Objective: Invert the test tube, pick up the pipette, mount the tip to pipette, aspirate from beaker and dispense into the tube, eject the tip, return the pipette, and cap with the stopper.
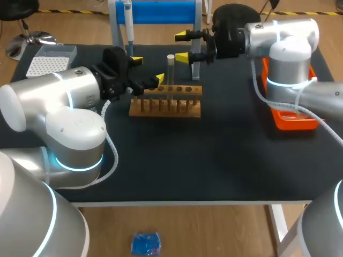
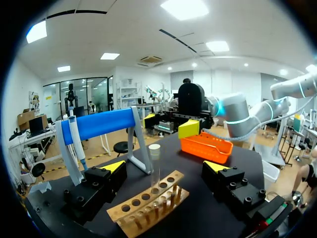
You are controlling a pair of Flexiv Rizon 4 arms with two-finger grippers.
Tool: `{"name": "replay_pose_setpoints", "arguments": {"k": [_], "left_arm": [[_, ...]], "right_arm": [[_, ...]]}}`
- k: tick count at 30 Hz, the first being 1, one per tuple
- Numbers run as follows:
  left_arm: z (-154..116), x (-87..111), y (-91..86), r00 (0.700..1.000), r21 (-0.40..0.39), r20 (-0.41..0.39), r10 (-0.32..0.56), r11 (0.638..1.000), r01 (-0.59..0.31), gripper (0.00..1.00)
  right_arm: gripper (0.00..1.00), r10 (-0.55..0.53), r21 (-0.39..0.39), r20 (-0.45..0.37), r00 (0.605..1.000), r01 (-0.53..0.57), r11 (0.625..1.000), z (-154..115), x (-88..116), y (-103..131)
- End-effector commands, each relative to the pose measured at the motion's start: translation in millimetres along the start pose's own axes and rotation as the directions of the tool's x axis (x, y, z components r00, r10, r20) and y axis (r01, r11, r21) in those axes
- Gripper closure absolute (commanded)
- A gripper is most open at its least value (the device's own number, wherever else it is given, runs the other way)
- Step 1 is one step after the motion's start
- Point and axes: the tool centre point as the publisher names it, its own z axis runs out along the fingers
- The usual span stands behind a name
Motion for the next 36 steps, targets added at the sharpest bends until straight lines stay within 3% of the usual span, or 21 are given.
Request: {"name": "replay_pose_setpoints", "arguments": {"k": [1, 3, 4, 5, 7, 8, 9, 22, 36], "left_arm": [[-0.4, -0.9, 0.3, 1.0, 0.001, -0.005, -0.001, 1.0, 0.001, 0.0], [-0.4, -0.9, 0.3, 1.0, 0.001, -0.005, -0.001, 1.0, 0.001, 0.0], [-0.4, -0.9, 0.3, 1.0, 0.001, -0.005, -0.001, 1.0, 0.001, 0.0], [-0.4, -0.9, 0.3, 1.0, 0.001, -0.005, -0.001, 1.0, 0.001, 0.0], [-0.4, -0.9, 0.3, 1.0, 0.001, -0.005, -0.001, 1.0, 0.001, 0.0], [-0.4, -0.9, 0.3, 1.0, 0.001, -0.005, -0.001, 1.0, 0.001, 0.0], [-0.4, -0.9, 0.3, 1.0, 0.001, -0.005, -0.001, 1.0, 0.001, 0.0], [-0.4, -0.9, 0.3, 1.0, 0.001, -0.005, -0.001, 1.0, 0.001, 0.0], [-0.4, -0.9, 0.3, 1.0, 0.001, -0.005, -0.001, 1.0, 0.001, 0.0]], "right_arm": [[0.11, -0.001, -0.021, -0.037, 0.999, 0.0, 1.0, -0.6, -3.0, -2.5], [0.21, 0.006, -0.032, -0.05, 0.999, -0.007, 0.999, -0.6, -2.6, -2.6], [0.33, 0.009, -0.033, -0.053, 0.999, -0.011, 0.999, -0.7, -2.6, -2.6], [0.56, 0.013, -0.039, -0.059, 0.998, -0.016, 0.999, -1.0, -2.7, -2.9], [0.69, 0.025, -0.049, -0.067, 0.997, -0.028, 0.998, -1.5, -3.3, -3.2], [0.81, 0.035, -0.059, -0.079, 0.996, -0.04, 0.997, -1.6, -3.6, -3.3], [1.0, 0.033, -0.059, -0.08, 0.996, -0.038, 0.998, -1.8, -3.8, -3.1], [1.0, 0.125, 0.005, -0.128, 0.984, -0.125, 0.992, 12.0, -3.1, -6.2], [1.0, 0.114, 0.014, -0.122, 0.986, -0.113, 0.994, 20.2, -1.5, -13.6]]}}
